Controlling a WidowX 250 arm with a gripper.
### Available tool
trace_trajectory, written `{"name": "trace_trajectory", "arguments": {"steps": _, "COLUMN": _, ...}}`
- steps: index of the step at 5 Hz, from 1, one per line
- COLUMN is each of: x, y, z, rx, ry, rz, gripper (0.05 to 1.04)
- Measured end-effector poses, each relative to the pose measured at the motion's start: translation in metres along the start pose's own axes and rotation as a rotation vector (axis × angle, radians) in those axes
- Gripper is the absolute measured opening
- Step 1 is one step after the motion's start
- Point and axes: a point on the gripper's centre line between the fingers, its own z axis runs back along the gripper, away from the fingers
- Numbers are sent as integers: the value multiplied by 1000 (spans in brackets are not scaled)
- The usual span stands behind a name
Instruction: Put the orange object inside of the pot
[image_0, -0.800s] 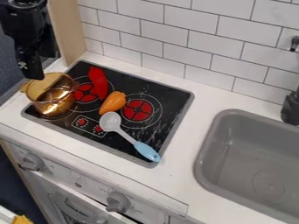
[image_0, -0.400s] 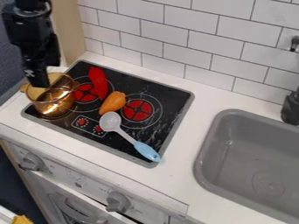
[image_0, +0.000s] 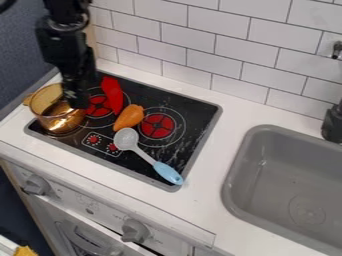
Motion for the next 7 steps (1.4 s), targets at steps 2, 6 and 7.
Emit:
{"name": "trace_trajectory", "arguments": {"steps": 2, "x": -39, "y": -4, "z": -25, "rx": 26, "ry": -14, "rz": 85, "gripper": 1001}}
{"name": "trace_trajectory", "arguments": {"steps": 6, "x": -58, "y": -26, "z": -66, "rx": 96, "ry": -19, "rz": 118, "gripper": 1001}}
{"name": "trace_trajectory", "arguments": {"steps": 7, "x": -61, "y": -26, "z": -73, "rx": 110, "ry": -26, "rz": 116, "gripper": 947}}
